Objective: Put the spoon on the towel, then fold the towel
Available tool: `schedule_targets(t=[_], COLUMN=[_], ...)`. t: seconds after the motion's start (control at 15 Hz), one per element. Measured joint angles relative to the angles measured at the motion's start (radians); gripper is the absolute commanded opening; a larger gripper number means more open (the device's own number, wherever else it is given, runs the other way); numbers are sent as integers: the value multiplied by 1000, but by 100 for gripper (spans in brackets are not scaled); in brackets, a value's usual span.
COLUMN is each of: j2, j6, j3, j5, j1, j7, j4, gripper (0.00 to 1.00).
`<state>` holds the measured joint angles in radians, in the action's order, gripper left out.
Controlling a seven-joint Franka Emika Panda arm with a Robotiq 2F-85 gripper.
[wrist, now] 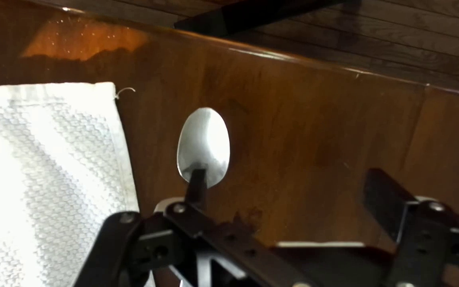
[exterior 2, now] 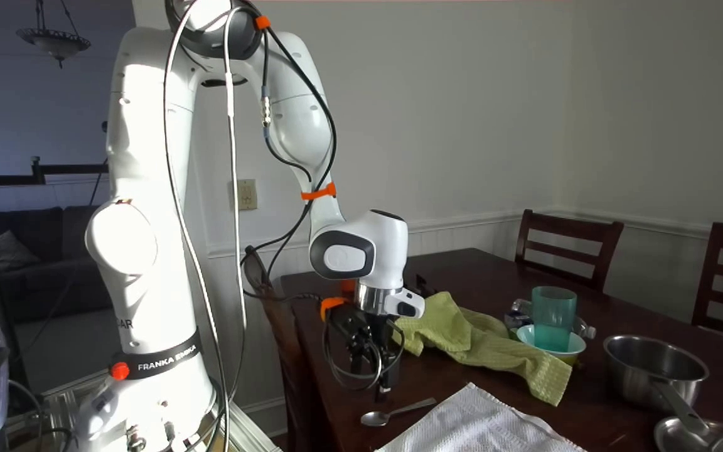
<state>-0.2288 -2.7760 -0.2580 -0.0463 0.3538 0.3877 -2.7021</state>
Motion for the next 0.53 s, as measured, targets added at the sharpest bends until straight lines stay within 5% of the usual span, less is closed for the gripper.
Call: schedule_targets(t=[0.53], j2=[-63], j6=[-22], j3=[27], j5=[-9], j1=[23], j7=[0], j4=[30], gripper=[100])
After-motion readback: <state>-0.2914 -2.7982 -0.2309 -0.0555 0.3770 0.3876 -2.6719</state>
